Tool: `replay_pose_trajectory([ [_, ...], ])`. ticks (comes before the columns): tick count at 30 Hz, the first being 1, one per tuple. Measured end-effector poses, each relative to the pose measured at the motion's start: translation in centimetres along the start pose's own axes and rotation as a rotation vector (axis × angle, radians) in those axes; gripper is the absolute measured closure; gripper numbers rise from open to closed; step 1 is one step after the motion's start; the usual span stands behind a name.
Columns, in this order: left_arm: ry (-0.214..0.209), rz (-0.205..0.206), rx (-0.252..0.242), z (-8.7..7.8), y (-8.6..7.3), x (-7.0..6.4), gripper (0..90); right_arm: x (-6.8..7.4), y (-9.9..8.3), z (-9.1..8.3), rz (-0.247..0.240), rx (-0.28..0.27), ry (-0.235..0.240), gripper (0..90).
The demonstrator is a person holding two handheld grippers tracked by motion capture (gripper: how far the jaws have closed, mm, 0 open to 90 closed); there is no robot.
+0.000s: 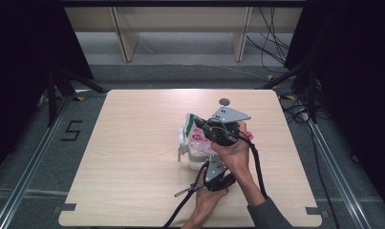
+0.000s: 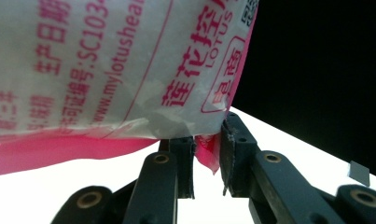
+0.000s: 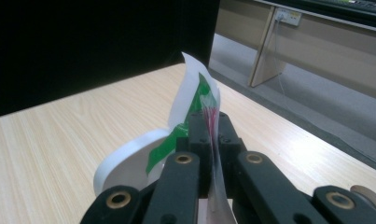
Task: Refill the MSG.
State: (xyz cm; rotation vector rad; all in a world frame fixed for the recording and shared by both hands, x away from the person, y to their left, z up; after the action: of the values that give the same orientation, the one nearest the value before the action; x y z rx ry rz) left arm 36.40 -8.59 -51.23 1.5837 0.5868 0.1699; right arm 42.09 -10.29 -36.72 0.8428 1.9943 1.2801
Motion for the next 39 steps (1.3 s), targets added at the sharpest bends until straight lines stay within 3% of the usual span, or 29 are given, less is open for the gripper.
replay_pose_trajectory([
  [6,-0.015,-0.002,-0.012,0.11,0.04,0.06,76.2,0.1,0.06,0.06,-0.002,-0.012,0.011,89.4],
  [8,-0.003,-0.004,0.0,0.06,-0.01,-0.03,76.1,0.14,-0.13,0.07,-0.001,0.007,-0.016,89.4],
  [9,-0.012,-0.004,-0.007,0.09,-0.01,0.02,76.0,0.16,-0.17,0.11,-0.006,0.017,-0.006,89.5],
  [11,-0.013,-0.002,-0.011,0.08,0.02,0.07,76.1,0.15,-0.1,0.2,0.008,-0.008,0.002,89.5],
  [16,-0.004,-0.001,0.0,0.02,0.01,0.0,76.0,-0.03,-0.13,0.05,0.022,0.004,-0.008,89.4],
  [20,-0.015,-0.003,-0.006,0.07,0.0,0.05,76.1,-0.11,-0.05,0.01,-0.002,-0.004,-0.003,89.5],
  [31,-0.014,-0.004,-0.008,0.09,-0.02,0.05,76.1,-0.27,-0.03,0.05,-0.002,-0.02,-0.017,89.5],
  [32,-0.014,-0.003,-0.006,0.07,-0.02,0.05,76.1,-0.12,-0.08,-0.02,0.021,-0.007,-0.012,89.5],
  [33,-0.014,-0.003,-0.007,0.06,-0.01,0.05,76.1,-0.18,-0.07,0.06,0.02,-0.009,0.005,89.5],
  [39,-0.012,0.001,-0.009,0.08,0.0,0.06,76.1,-0.09,0.0,0.0,0.005,-0.01,0.0,89.4],
])
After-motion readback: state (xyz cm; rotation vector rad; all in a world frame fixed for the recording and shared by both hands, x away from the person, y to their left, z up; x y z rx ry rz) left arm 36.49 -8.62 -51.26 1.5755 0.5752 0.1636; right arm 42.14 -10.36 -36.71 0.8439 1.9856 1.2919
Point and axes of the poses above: each handheld gripper's, and its own axes: z roughly forward along the jaws, y roughly out of its top, x roughly to its left, the point moved 3 cm from there along z, roughly forward along the jaws, and after that the axes turned 11 degrees about -y, right-handed, at the moved point
